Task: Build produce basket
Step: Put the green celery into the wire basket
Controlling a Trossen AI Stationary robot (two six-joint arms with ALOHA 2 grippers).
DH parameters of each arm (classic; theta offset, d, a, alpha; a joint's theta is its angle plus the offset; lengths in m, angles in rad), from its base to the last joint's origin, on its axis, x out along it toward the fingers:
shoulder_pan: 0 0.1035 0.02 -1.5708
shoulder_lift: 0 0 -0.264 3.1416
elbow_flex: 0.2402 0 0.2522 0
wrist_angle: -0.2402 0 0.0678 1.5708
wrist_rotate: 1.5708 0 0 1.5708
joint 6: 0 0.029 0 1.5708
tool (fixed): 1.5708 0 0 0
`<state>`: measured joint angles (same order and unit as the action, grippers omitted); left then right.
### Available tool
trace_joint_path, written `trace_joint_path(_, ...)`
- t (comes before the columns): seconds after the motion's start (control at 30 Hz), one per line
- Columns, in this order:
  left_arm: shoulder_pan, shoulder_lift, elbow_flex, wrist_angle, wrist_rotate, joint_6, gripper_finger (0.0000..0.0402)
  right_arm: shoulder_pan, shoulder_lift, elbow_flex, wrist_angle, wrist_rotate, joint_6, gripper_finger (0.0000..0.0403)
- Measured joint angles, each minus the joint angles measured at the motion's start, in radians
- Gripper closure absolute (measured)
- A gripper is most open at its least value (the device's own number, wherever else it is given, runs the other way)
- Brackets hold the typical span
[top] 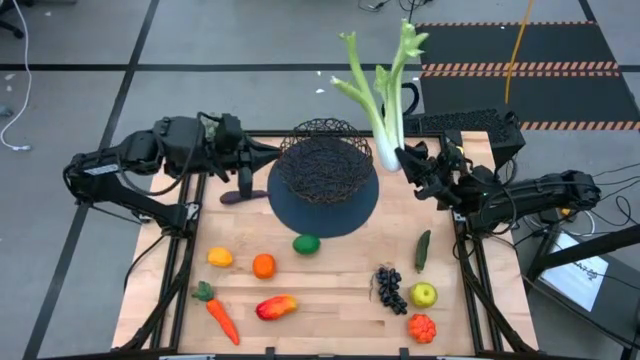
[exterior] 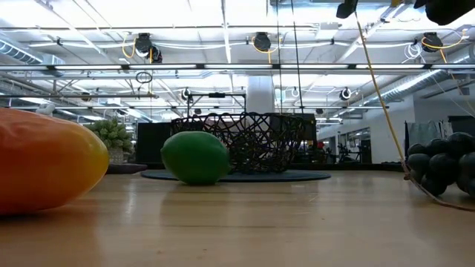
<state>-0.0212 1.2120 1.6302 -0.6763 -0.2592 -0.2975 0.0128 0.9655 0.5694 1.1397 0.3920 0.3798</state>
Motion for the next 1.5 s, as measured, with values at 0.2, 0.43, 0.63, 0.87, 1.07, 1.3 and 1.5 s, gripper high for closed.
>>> trace_joint_path(0.2,0.0,0.018,-0.001,-0.009,0.0,0.003,0.037,0.0,0.004,0.0,0.001,-0.001,-0.125,0.0258)
trace_joint_path(0.43,0.0,0.026,-0.001,-0.009,0.0,0.004,0.037,0.0,-0.015,0.0,0.0,-0.001,-0.443,0.0258)
trace_joint_path(0.63,0.0,0.025,-0.001,-0.009,0.0,0.006,0.037,0.0,-0.018,0.0,-0.02,-0.001,-0.761,0.0258)
trace_joint_path(0.87,0.0,0.025,-0.001,-0.009,0.0,0.006,0.0371,0.0,-0.021,0.0,-0.014,0.005,-0.814,0.0257)
trace_joint_path(1.07,0.0,0.025,-0.001,-0.009,0.0,0.006,0.0371,0.0,-0.023,0.0,0.0,0.004,-0.812,0.0257)
trace_joint_path(1.3,0.0,0.025,-0.001,-0.009,0.0,0.006,0.0371,0.0,-0.025,0.0,0.004,0.004,-0.792,0.0257)
trace_joint_path(1.5,0.0,0.025,0.0,-0.009,0.0,0.005,0.0371,0.0,-0.025,0.0,0.002,0.004,-0.712,0.0257)
